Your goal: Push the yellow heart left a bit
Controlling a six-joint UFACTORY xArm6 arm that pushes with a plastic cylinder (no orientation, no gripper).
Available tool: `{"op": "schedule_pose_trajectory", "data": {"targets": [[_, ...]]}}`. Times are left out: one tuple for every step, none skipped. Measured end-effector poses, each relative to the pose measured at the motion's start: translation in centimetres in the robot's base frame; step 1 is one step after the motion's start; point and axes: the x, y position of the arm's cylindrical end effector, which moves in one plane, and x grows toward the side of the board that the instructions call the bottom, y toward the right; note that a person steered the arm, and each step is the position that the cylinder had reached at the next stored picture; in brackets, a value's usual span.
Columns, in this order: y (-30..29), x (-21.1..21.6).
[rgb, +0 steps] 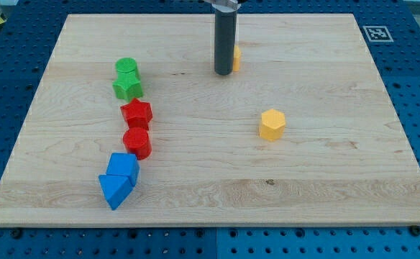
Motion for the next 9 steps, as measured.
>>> {"op": "schedule_pose_trajectory", "data": {"targets": [[2.2,1.7],[5.0,-0.2],[5.6,-1.0],[5.1,-1.3],[5.1,-3.1],[3.9,-3.1],[1.8,-3.1],[1.0,-3.0],[1.0,-2.1]]}}
